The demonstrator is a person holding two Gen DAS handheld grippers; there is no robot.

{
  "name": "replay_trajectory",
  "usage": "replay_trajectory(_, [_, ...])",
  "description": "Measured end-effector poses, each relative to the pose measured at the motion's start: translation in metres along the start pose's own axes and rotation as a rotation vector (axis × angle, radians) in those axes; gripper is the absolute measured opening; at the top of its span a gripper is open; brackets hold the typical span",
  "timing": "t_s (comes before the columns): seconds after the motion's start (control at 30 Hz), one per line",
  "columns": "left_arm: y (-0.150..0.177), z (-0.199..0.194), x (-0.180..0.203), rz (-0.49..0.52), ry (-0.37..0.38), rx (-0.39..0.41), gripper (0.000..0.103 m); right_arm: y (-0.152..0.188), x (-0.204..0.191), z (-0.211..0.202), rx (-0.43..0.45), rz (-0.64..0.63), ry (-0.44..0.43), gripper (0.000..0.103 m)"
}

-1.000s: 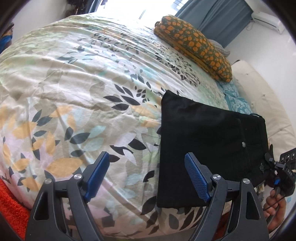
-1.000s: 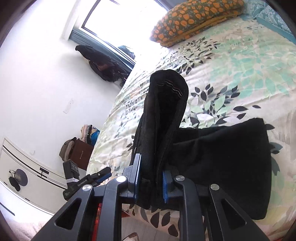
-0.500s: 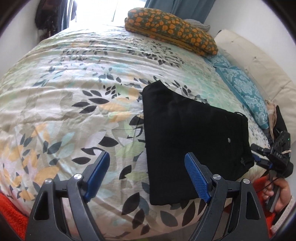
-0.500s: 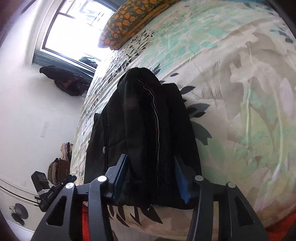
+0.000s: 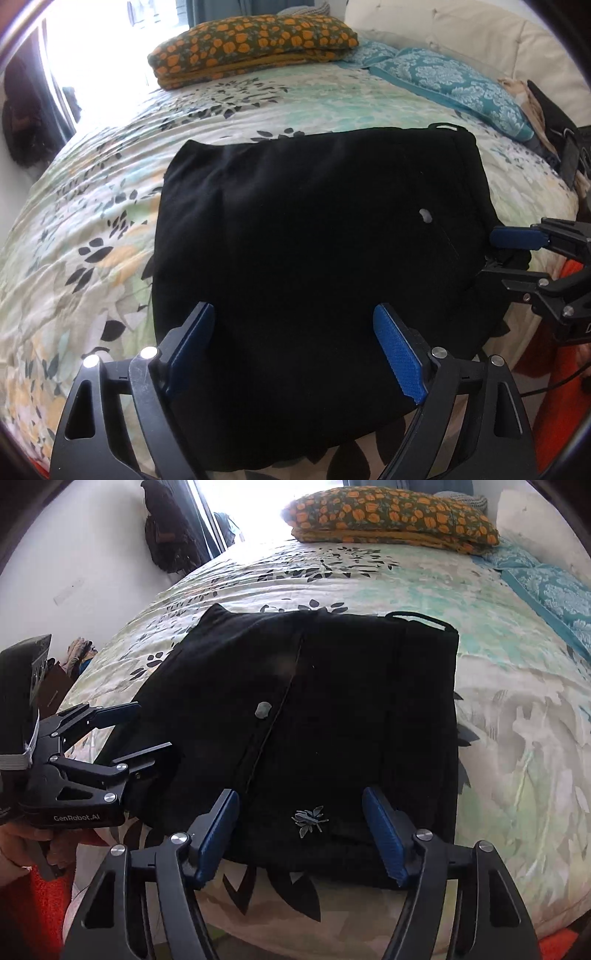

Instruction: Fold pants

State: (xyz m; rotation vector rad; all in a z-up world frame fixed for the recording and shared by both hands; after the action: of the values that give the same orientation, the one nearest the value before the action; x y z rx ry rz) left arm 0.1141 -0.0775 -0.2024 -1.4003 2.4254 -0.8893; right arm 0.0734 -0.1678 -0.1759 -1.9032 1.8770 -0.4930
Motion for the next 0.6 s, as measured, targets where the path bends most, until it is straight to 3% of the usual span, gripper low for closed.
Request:
replay_trajectory(0.1, [-0.013, -0.013, -0.013, -0.062, 0.041, -0.023, 0.089, -0.013, 0.008, -0.023, 0.038, 0.036, 0.007, 0.069])
replay_trajectory(0.23, [-0.059, -0.035, -0.045, -0.175, 0.066, 0.09, 0.091, -0.054, 0.018, -0.055, 0.18, 0.092, 0.002, 0.07])
replay_trajectory(0.4, [-0.109, -0.005, -0.074, -0.234, 0.004, 0.126, 0.091, -0.113, 0.005, -0.041, 0.266, 0.04, -0.005, 0.07])
replay_trajectory(0.5, [-0.11, 0.038, -0.084, -0.27, -0.02, 0.067, 0.091, -0.116, 0.0, 0.003, 0.206, 0.001, -0.001, 0.07])
replay_trajectory(0.6, [-0.087, 0.084, -0.089, -0.28, -0.034, -0.035, 0.095, -0.091, 0.013, 0.052, 0.111, -0.024, 0.069, 0.07])
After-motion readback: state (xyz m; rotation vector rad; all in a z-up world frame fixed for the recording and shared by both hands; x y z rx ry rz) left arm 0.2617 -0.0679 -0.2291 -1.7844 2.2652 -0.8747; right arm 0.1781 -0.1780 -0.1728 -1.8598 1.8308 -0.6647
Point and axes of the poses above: each gripper's, at about its wrist camera, not at the fingertips, and z roughly the way its jaws point, x to its right, y to its underside, the point moved 4 cm from there along z, roughly the way its jaws point, and after that the axes turned 11 degrees about y, right-handed, at the moved point
